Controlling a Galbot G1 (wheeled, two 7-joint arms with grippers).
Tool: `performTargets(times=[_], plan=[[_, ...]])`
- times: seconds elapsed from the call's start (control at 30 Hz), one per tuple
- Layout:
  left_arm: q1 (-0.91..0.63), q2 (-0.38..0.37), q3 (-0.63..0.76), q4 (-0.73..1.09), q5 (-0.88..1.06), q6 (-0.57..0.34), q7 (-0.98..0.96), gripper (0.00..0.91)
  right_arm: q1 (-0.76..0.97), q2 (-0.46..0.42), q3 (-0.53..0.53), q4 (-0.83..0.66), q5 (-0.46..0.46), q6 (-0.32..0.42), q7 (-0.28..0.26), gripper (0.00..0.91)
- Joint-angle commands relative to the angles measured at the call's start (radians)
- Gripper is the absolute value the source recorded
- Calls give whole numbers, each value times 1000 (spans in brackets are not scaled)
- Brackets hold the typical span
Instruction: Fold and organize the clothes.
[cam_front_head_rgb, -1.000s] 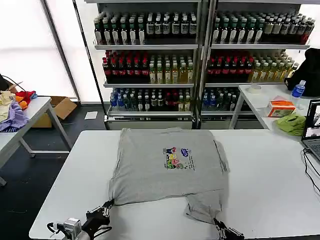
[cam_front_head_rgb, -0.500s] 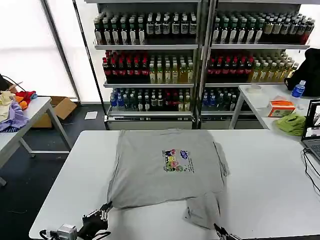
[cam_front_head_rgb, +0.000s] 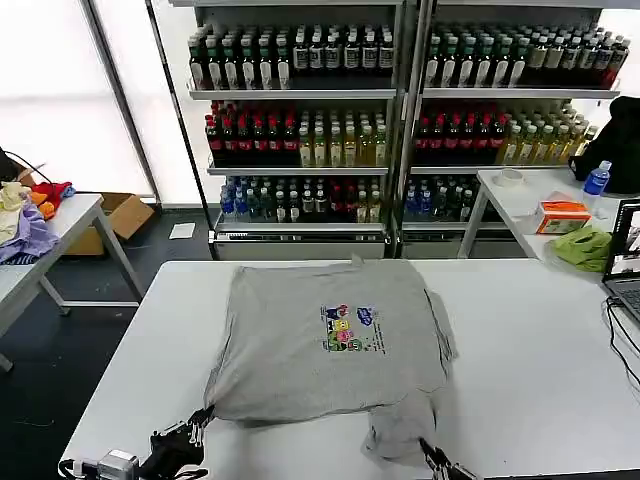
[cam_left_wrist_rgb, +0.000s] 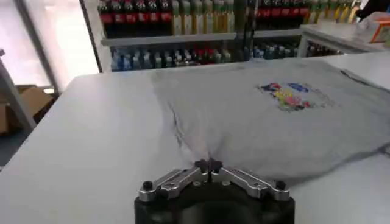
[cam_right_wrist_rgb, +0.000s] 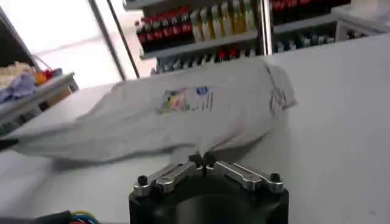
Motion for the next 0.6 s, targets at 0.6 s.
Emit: performTargets(times=[0.6], plan=[[-568,91,120,402,-91,8,89,10,557,-30,-42,-312,58,-26,72,0]])
